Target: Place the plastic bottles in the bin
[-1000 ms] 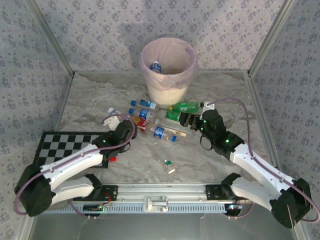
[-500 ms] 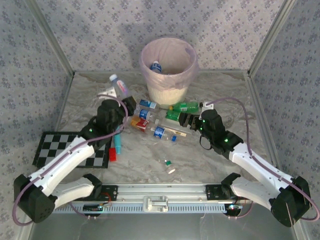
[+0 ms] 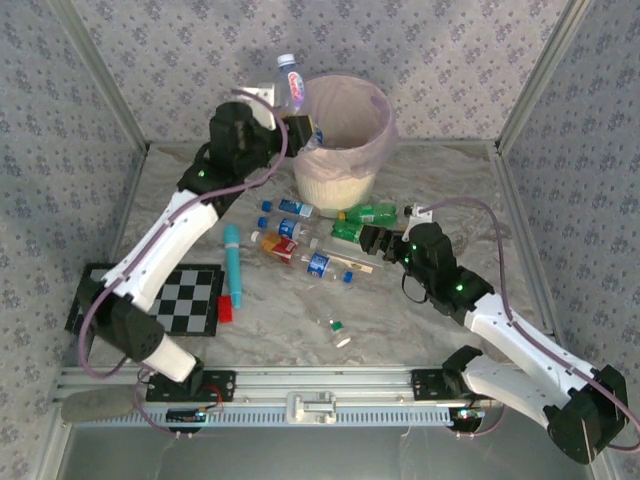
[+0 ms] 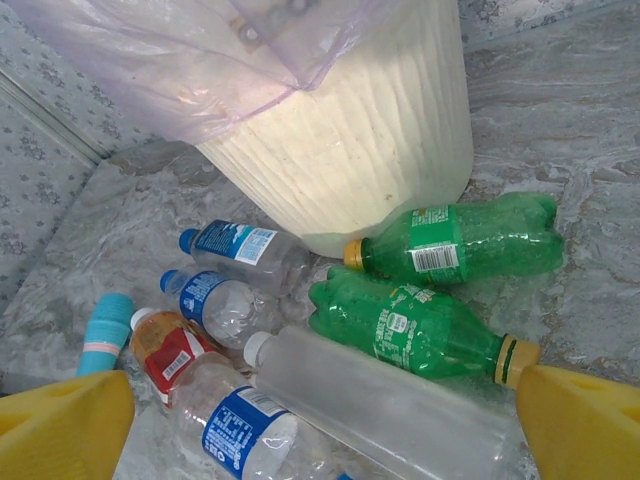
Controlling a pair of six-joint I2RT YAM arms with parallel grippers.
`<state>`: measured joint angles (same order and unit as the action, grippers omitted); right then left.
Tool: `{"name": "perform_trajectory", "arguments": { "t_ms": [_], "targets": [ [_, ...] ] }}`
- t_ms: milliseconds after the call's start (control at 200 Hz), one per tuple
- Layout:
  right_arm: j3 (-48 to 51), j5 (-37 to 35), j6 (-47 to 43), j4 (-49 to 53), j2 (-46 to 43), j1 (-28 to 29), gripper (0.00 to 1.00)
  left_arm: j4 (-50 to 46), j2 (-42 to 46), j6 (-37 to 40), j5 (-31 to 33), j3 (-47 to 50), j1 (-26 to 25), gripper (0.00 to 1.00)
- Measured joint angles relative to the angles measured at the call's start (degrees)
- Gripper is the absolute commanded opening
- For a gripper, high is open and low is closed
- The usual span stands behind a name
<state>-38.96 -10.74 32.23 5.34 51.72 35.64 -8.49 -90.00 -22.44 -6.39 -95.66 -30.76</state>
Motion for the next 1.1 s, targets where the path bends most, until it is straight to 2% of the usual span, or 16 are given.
{"name": "perform_trajectory", "arguments": {
  "t_ms": [210,435,630,715,875,1099],
  "targets": [
    [0.79,-0.02,1.01,-0.02,-1.46,1.22,1.0,-6.88,-13.94,1.88,-6.01,-18.01,1.97,0.41],
    [0.81,-0.15,1.44,-0.02,-1.77,2.23,1.0,-15.32,-28.65,2.56,-8.48,-36.3,2.95,0.42],
    [0.85,-0.72,1.44,0.02,-2.82,2.97,1.0,-20.61,-36.44,2.51,-8.81,-42.34,3.08,0.45],
    [0.9,-1.14,1.46,0.04,-3.61,3.15,1.0,-21.59,-38.29,2.84,-8.66,-44.22,3.28,0.52],
    [1.49,-1.97,1.46,0.46,-4.98,3.3,1.0,-22.84,-38.49,2.32,-8.59,-45.31,3.61,0.72],
    [1.6,-2.12,1.46,0.72,-5.05,3.41,1.0,-23.71,-38.49,1.7,-8.59,-45.46,3.8,0.88]
  ]
}}
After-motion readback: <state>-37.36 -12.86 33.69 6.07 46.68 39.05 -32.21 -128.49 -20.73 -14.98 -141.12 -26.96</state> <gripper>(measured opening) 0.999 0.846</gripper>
